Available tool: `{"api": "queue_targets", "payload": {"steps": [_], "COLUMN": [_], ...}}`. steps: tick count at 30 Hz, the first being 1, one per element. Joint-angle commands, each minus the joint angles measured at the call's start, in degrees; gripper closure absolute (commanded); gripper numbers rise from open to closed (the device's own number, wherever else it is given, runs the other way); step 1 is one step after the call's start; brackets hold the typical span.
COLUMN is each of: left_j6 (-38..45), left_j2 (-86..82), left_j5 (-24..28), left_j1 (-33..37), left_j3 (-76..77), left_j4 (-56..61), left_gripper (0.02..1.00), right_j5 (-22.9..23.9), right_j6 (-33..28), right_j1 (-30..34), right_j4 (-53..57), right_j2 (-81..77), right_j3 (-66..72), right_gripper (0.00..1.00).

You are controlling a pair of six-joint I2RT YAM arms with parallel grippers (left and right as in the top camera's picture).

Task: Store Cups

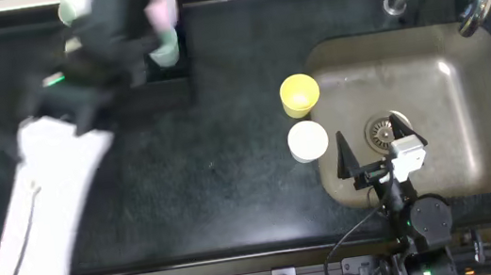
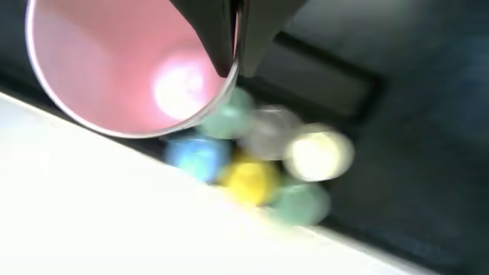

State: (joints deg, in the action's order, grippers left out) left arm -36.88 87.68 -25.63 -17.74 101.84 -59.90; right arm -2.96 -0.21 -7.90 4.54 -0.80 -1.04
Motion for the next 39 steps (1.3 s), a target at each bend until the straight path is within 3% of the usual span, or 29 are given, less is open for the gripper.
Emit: {"api": "queue_targets", "payload": {"steps": [1,6,10,39], "left_j6": [3.5,8.2,9.8,12.0], "left_j2": [-3.6,-3.9,-1.9,12.7], "left_j5": [7.3,12.9,13.2,13.6], "left_j1": [11.2,20.7,23.7,24.5], "left_j3": [-12.5,-20.8,-24.2,-24.6], "left_j4": [2.7,7.4,10.9,17.7], "left_gripper": [0.985,0.985,0.982,0.985], "right_j5": [0.0,0.0,0.0,0.0], "right_j6": [0.0,0.0,0.0,0.0], "right_j1": [0.1,0.1,0.1,0.1], "right_j4": [-0.3,-0.3,-0.3,-0.3], "right_j2": [0.6,0.6,0.6,0.6], "right_j3": [0.8,0.8,0.8,0.8], "right_gripper": [0.003,0.003,0.003,0.005]}}
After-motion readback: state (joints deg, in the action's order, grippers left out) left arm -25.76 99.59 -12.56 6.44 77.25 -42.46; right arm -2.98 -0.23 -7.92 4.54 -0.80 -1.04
